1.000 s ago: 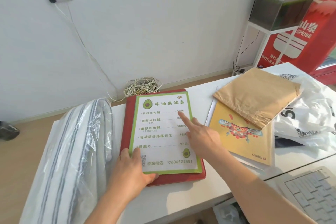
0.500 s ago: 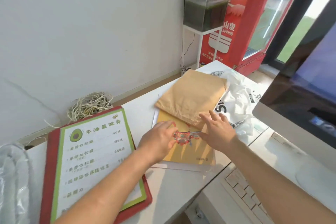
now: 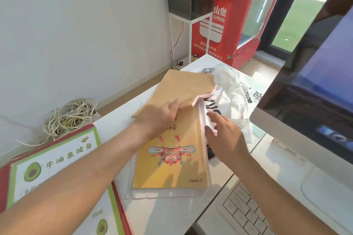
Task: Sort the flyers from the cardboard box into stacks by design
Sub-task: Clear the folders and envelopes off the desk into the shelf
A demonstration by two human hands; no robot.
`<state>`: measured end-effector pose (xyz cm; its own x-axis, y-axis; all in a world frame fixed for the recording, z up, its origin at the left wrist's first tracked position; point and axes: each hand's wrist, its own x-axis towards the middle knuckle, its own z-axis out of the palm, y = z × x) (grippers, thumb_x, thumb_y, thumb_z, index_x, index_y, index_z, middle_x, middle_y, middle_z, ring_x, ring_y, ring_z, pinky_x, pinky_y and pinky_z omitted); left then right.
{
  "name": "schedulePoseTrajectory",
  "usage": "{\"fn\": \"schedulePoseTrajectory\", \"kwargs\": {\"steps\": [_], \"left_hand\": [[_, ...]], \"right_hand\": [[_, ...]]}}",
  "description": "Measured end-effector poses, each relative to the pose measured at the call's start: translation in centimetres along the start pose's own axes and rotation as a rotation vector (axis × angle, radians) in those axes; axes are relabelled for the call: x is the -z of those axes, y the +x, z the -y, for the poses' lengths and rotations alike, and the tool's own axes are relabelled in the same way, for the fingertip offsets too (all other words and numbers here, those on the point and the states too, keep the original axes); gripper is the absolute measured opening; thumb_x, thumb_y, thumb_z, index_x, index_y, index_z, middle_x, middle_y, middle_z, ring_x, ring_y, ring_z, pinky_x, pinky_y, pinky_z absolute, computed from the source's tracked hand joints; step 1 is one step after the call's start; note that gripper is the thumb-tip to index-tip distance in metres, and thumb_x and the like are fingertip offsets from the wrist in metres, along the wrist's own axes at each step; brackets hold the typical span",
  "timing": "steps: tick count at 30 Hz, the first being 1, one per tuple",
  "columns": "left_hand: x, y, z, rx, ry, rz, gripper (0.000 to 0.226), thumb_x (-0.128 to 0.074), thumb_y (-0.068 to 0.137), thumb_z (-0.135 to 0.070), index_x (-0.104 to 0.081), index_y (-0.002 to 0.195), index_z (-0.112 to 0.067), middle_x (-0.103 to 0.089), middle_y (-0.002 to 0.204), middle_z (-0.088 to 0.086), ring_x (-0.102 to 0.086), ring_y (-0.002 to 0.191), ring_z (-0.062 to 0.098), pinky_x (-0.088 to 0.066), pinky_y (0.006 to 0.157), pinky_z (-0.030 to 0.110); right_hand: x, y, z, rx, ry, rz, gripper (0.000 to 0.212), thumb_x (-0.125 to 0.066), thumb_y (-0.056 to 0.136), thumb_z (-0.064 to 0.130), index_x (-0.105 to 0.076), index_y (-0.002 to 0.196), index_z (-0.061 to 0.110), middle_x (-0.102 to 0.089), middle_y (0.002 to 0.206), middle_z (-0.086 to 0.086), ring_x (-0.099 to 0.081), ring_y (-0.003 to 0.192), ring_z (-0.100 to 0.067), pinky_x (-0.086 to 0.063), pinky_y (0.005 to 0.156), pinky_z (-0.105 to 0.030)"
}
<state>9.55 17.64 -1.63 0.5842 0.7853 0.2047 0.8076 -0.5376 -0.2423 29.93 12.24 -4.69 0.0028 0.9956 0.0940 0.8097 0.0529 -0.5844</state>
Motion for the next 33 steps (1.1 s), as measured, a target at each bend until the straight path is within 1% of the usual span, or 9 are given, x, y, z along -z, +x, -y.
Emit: {"fn": "schedulePoseTrajectory", "kwargs": {"steps": [4,8,12,15,17,19,22,26,33], "left_hand": [[3.6,-3.8,-1.6,0.042,0.077,-0.192,0.034,-0.053,0.079,-0.005,-0.065,0.111,-0.002,-0.068,0.077,0.009,-0.055,0.039,0.023,-0.035,0.033,0.023],[-0.1,-9.0,-9.1,-0.029,0.006,0.065,0.040,-0.042,0.079,-0.014,-0.072,0.104,-0.014,-0.071,0.086,0.008,-0.059,0.051,0.021,-0.041,0.036,0.025],[-1.0,-10.4,-11.0,0.033,-0.033,0.228,0.046,-0.038,0.074,-0.010,-0.072,0.104,-0.014,-0.071,0.094,0.019,-0.063,0.060,0.034,-0.046,0.037,0.033],[-0.6,-11.1,-10.6,0.053,-0.095,0.256,0.044,-0.069,0.069,-0.015,-0.067,0.113,-0.014,-0.069,0.102,0.018,-0.065,0.070,0.033,-0.050,0.041,0.036],[0.3,-11.6,-10.4,0.122,-0.175,0.340,0.058,-0.070,0.079,-0.031,-0.051,0.133,-0.016,-0.059,0.125,0.018,-0.061,0.095,0.036,-0.054,0.060,0.041],[0.6,-12.4,-10.5,0.178,-0.223,0.439,0.056,-0.034,0.097,-0.047,-0.026,0.146,-0.022,-0.034,0.148,0.013,-0.042,0.124,0.034,-0.047,0.087,0.043],[0.4,-13.4,-10.3,0.189,-0.346,0.302,0.063,-0.017,0.089,-0.055,-0.043,0.136,-0.022,-0.045,0.140,0.005,-0.045,0.123,0.028,-0.049,0.090,0.040],[-0.3,-14.0,-9.1,0.220,-0.554,0.135,0.036,-0.044,0.086,-0.042,-0.070,0.097,-0.019,-0.069,0.101,0.000,-0.066,0.089,0.020,-0.055,0.071,0.027],[2.4,-15.2,-5.0,0.702,-0.913,-0.137,0.064,-0.063,0.089,-0.029,-0.031,0.144,-0.022,-0.031,0.150,-0.004,-0.028,0.138,0.012,-0.017,0.108,0.015]], "right_hand": [[1.6,-1.7,-0.3,-0.270,0.163,0.164,0.028,-0.045,0.096,0.020,-0.057,0.121,0.019,-0.065,0.108,0.000,-0.060,0.103,-0.020,-0.043,0.082,-0.027],[0.1,-0.7,0.1,-0.430,0.316,0.277,0.038,-0.039,0.096,0.042,-0.061,0.103,0.012,-0.067,0.096,-0.010,-0.064,0.094,-0.031,-0.050,0.090,-0.045],[-1.0,0.7,0.4,-0.433,0.175,0.314,0.064,-0.057,0.084,0.060,-0.051,0.121,0.009,-0.067,0.106,-0.009,-0.064,0.100,-0.028,-0.049,0.091,-0.039],[-1.3,0.9,1.1,-0.419,0.211,0.291,0.056,-0.070,0.077,0.052,-0.059,0.099,0.002,-0.069,0.088,-0.013,-0.067,0.085,-0.028,-0.054,0.081,-0.041],[-1.5,0.9,1.5,-0.391,0.231,0.311,0.043,-0.074,0.076,0.040,-0.062,0.077,-0.001,-0.066,0.069,-0.011,-0.065,0.069,-0.027,-0.053,0.070,-0.039],[-1.6,0.9,2.1,-0.371,0.242,0.313,0.033,-0.073,0.077,0.030,-0.055,0.065,0.006,-0.058,0.062,-0.008,-0.059,0.063,-0.025,-0.048,0.062,-0.035],[-1.6,1.0,3.2,-0.327,0.205,0.313,0.022,-0.065,0.080,0.026,-0.057,0.088,0.007,-0.064,0.088,-0.008,-0.063,0.085,-0.027,-0.053,0.077,-0.037],[-1.1,0.9,4.2,-0.287,0.159,0.366,0.028,-0.057,0.078,0.019,-0.050,0.105,0.012,-0.062,0.100,-0.006,-0.061,0.094,-0.027,-0.053,0.083,-0.042],[5.0,-0.9,10.1,0.073,-0.039,0.113,0.038,-0.052,0.074,0.008,-0.057,0.108,0.025,-0.060,0.070,0.002,-0.056,0.081,-0.027,-0.045,0.068,-0.034]]}}
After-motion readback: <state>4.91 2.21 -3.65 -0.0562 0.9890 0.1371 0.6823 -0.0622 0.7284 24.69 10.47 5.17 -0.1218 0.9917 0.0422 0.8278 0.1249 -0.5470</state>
